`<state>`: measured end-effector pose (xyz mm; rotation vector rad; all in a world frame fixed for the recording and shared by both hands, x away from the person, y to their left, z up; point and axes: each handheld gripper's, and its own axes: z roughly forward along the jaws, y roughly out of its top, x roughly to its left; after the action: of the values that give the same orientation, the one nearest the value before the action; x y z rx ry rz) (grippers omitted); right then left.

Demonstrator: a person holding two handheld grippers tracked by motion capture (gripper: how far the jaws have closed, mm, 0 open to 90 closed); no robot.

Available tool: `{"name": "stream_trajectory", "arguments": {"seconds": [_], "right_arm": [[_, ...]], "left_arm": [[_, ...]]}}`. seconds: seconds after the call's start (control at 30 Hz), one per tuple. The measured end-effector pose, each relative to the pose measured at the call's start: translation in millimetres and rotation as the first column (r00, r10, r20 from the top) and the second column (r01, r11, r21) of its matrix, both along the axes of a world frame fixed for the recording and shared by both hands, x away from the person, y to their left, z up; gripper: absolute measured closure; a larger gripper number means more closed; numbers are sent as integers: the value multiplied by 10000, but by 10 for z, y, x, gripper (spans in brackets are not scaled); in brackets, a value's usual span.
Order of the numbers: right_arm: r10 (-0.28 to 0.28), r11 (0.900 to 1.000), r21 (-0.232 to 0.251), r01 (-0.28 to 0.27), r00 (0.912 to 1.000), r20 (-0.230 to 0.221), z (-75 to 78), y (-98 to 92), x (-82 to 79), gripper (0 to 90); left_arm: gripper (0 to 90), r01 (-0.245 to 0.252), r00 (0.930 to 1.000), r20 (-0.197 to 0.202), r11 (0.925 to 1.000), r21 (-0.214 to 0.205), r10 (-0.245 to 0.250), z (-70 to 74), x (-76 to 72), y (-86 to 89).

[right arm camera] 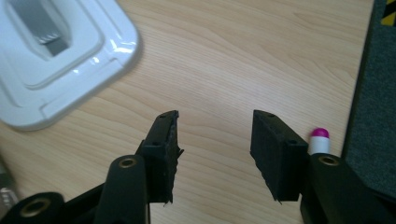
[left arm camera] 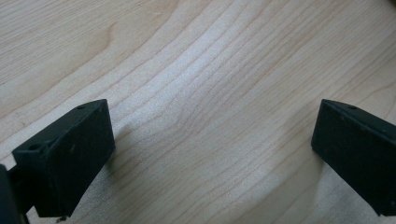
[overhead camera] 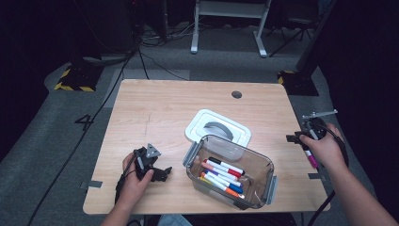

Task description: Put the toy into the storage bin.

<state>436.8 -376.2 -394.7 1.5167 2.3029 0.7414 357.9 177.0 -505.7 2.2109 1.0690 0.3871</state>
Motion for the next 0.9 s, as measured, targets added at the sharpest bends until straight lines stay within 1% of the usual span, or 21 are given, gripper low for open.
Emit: {"name": "stream_trajectory", "arguments": {"seconds": [0.13, 0.23, 0.27, 0.33, 0.43, 0.47, 0.5, 0.57, 0.63, 0.8, 0.83, 0.9], "right_arm": [[-464, 9989, 10, 465, 9988, -179, -116, -174, 57, 526], [-803, 9968, -38, 802, 9963, -316, -212, -302, 89, 532], [-891, 9960, -4, 892, 9952, -411, -242, -339, 94, 533], [-1069, 9943, -85, 1066, 9929, -516, -315, -420, 100, 540], [-1263, 9920, -67, 1262, 9891, -751, -406, -491, 91, 543], [-1282, 9918, -91, 1278, 9893, -703, -432, -507, 91, 545], [-1382, 9904, -37, 1384, 9869, -827, -459, -524, 88, 547], [-1523, 9883, -65, 1523, 9840, -929, -513, -567, 91, 552], [-1654, 9862, -139, 1648, 9811, -1007, -559, -609, 94, 559], [-1917, 9814, -143, 1913, 9750, -1127, -643, -695, 91, 569], [-1928, 9812, -128, 1926, 9748, -1122, -657, -709, 92, 573], [-1986, 9800, -131, 1984, 9729, -1186, -681, -726, 88, 612]], "left_arm": [[0, -23, 10000, 5, 10000, 31, 23, 1, -5, 1], [0, -45, 10000, -21, 10000, -18, 45, -1, -7, -2], [0, -21, 10000, 4, 10000, 26, 21, 1, -5, 0], [0, -24, 10000, 4, 10000, 30, 24, 2, -5, 1], [0, -47, 10000, -18, 10000, -6, 47, 0, -7, -2], [0, -35, 10000, -8, 10000, 11, 35, 1, -6, -1], [0, -48, 10000, -15, 10000, -17, 48, 0, -7, -2], [0, -29, 10000, -4, 10000, 20, 29, 1, -5, 0], [0, -30, 10000, -2, 10000, 19, 30, 1, -5, 0], [0, -30, 10000, -3, 10000, 20, 30, 1, -5, 0], [0, -39, 10000, -11, 10000, 7, 39, 1, -6, -1], [0, -36, 10000, -8, 10000, 10, 36, 1, -6, -1]]}}
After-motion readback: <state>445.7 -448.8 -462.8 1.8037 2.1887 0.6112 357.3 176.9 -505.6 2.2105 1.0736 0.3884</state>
